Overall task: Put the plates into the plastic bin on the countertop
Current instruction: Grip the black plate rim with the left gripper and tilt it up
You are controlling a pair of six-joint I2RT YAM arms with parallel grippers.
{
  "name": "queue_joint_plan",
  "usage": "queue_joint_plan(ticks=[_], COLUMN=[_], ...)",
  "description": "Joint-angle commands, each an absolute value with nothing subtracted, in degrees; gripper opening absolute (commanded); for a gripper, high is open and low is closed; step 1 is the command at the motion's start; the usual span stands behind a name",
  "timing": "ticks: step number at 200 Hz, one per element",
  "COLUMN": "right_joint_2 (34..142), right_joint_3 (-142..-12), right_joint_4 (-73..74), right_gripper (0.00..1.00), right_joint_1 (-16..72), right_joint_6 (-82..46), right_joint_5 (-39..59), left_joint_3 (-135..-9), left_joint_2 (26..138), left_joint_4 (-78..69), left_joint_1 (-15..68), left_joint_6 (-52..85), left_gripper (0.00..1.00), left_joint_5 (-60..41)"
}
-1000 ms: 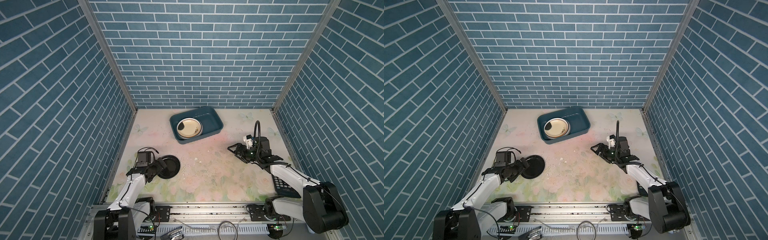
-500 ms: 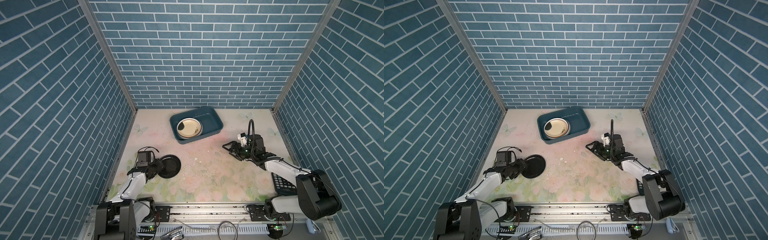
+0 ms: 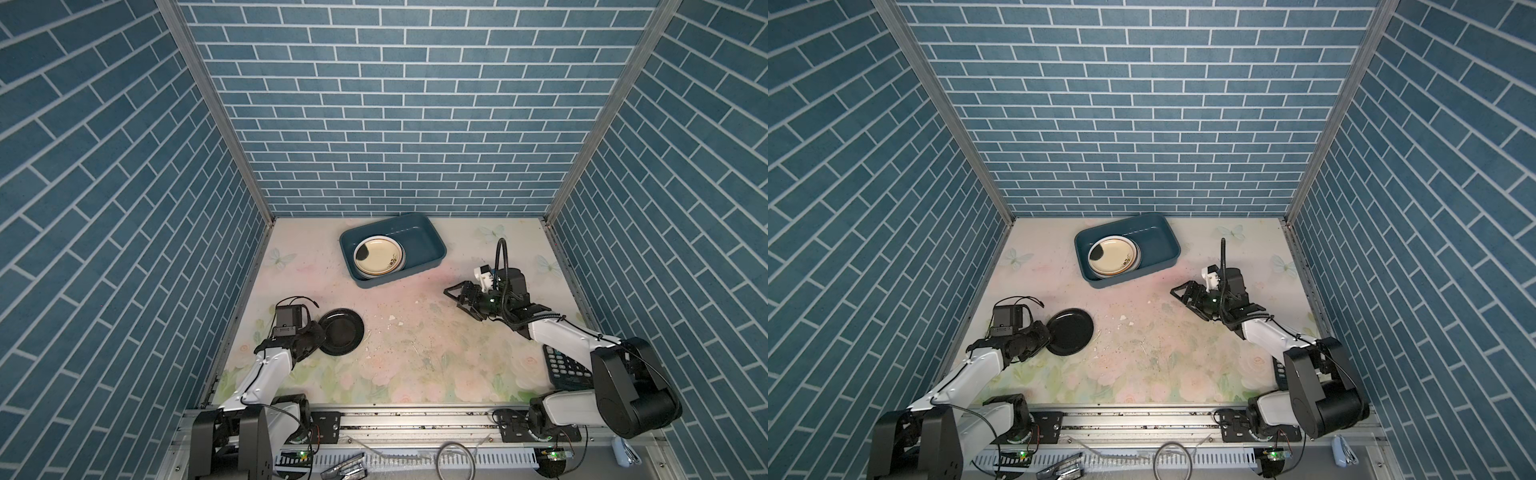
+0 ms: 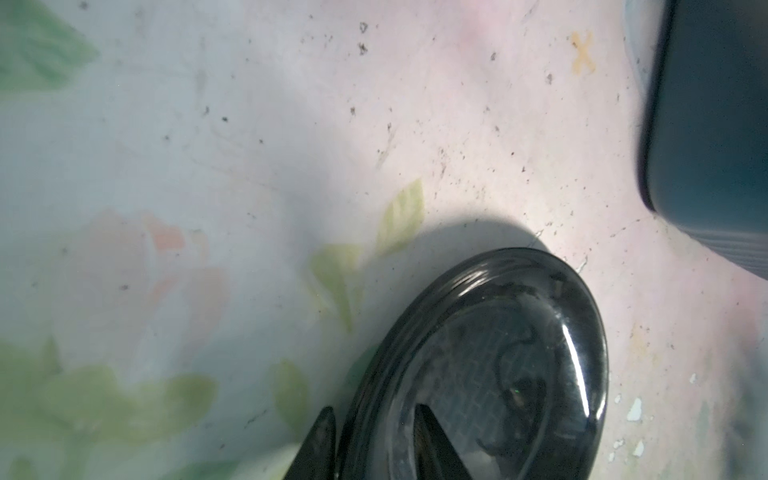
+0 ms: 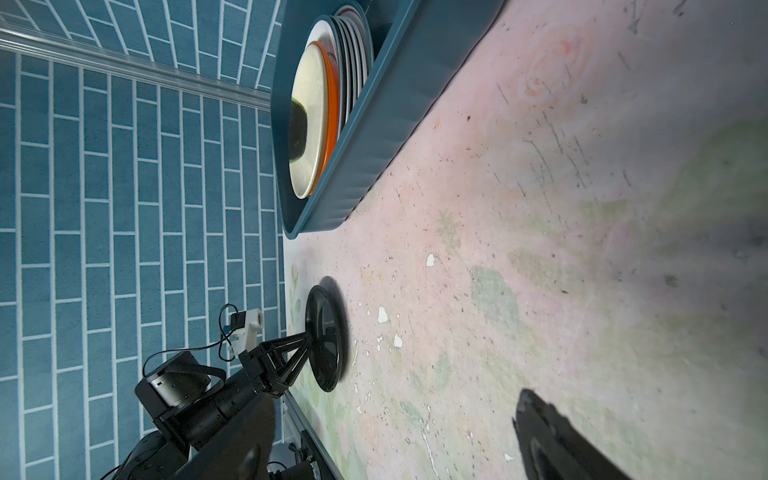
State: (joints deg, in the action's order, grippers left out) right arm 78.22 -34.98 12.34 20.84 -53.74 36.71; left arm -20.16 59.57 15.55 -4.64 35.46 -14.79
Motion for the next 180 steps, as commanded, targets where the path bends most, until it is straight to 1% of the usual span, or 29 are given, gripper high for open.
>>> queue_joint_plan(ticks=[1,19,27,76,100,127,180], right_joint_2=[78.9,79.2,79.3,80.0,80.5,80.6,80.3], right_joint_3=[-37.2,-37.5,-37.6,-37.7,-38.0,-38.7,-40.7], right_joint_4=[12.3,12.4,12.4,12.6,12.6,12.3,9.8], right_gripper=[0.9,0.9,0.9,0.9,0.9,0.89,0.89], right_joint_1=[21.2,21.2,21.2,21.3,21.5,22.0,22.6], right_joint_6=[-54.3,-54.3,-54.2,-54.3,-54.6,-55.0,-54.5], right_joint_5=[37.0,37.1,37.1,36.7,36.2,35.8,34.0], left_joint_3=[-19.9,-19.8,-19.7,-20.1,-20.5,-20.7,-21.2], left_joint_2=[59.2,59.3,59.2,61.1,62.8,64.3,68.5], left_joint_4=[17.1,16.7,16.5,15.5,14.7,13.0,8.8], left_joint_1=[-4.9,-4.9,-4.9,-4.9,-4.9,-4.9,-4.9], left_joint_6=[34.4,34.5,34.5,34.7,34.6,34.8,35.2], left_gripper=[0.26,0.12,0.09,0.08,0.02,0.0,0.0], left_joint_5=[-14.2,-14.3,-14.3,-14.0,-14.2,-14.8,-15.2])
